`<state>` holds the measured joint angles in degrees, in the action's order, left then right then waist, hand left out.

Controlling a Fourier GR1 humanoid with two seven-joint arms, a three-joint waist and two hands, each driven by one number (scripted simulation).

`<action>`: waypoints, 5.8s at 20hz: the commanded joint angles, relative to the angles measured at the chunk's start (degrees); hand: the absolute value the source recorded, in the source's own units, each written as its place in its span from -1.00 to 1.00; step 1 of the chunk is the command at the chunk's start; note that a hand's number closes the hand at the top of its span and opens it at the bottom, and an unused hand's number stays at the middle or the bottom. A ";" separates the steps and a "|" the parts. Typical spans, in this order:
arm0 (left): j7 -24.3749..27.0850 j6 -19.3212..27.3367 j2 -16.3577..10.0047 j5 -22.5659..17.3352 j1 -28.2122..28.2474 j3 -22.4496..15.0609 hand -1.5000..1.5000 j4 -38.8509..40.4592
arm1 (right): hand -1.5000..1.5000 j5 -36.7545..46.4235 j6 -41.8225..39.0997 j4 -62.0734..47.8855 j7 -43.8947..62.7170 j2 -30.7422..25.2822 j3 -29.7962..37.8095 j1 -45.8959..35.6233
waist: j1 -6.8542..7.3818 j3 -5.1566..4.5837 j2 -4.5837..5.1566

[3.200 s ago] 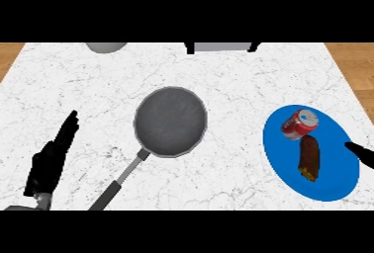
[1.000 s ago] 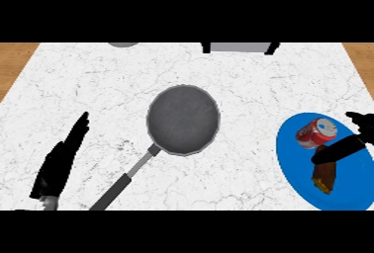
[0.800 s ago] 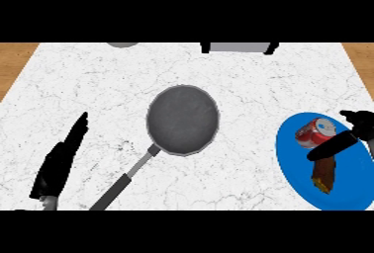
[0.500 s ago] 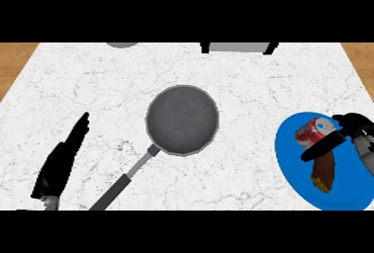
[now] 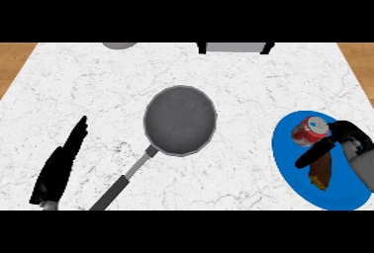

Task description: Pick the sweet potato from the plate and place it in the pan

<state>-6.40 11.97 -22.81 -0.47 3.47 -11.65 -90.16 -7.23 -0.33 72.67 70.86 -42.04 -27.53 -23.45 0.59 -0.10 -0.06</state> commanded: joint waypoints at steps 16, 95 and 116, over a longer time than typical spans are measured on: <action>-0.46 -2.85 0.73 0.68 -1.34 2.83 0.00 1.17 | -1.00 3.32 0.98 -6.12 7.84 4.45 0.52 0.38 | -0.35 0.06 0.07; -0.82 -6.33 6.27 6.61 -3.70 2.55 0.00 0.48 | -1.00 26.62 58.68 -32.35 -40.79 42.03 14.23 -28.97 | 5.24 0.23 1.66; 1.60 -8.02 4.88 3.76 1.00 9.61 0.00 2.42 | -1.00 26.75 64.12 10.72 -52.38 32.20 10.89 17.77 | -2.49 0.01 -0.40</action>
<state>-7.20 5.50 -17.42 4.88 5.03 -4.09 -90.99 18.63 64.40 72.25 18.87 -6.71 -14.19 -17.15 -1.11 -0.06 -0.45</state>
